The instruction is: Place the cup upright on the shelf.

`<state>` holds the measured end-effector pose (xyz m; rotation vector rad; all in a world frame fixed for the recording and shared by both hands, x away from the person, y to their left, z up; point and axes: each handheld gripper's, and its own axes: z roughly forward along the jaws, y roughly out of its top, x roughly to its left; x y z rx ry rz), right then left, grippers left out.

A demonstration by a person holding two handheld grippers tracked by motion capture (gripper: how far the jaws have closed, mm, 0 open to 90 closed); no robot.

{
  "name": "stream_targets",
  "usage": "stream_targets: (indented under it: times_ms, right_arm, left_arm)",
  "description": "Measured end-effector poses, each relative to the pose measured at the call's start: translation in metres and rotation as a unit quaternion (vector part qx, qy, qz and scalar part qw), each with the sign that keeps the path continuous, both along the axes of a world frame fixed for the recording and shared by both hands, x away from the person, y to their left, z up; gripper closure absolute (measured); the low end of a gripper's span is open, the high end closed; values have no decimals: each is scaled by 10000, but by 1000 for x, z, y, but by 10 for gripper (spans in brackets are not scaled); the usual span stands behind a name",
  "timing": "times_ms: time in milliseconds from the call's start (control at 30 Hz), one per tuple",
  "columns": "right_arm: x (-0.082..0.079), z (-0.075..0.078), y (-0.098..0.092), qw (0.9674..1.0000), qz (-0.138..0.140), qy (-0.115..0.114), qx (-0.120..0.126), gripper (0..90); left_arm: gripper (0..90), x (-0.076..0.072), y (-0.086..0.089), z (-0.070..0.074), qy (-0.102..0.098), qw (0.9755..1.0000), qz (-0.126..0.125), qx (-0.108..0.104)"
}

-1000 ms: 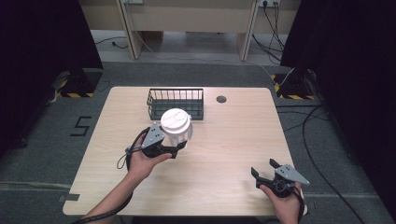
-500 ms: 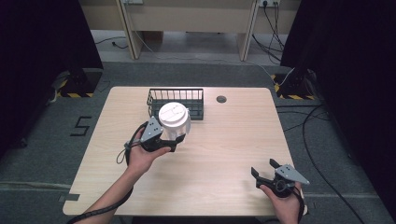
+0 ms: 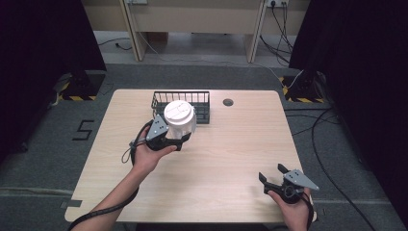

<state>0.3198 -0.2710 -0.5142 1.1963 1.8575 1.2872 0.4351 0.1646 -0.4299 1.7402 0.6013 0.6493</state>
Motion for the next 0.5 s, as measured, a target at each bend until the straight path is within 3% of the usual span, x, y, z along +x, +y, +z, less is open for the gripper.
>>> stream_targets:
  times_ms: [500]
  right_arm:
    - [0,0,0,10000,5,-5,-6,158]
  left_arm:
    - [177,12,-5,10,-77,9999,67,-11]
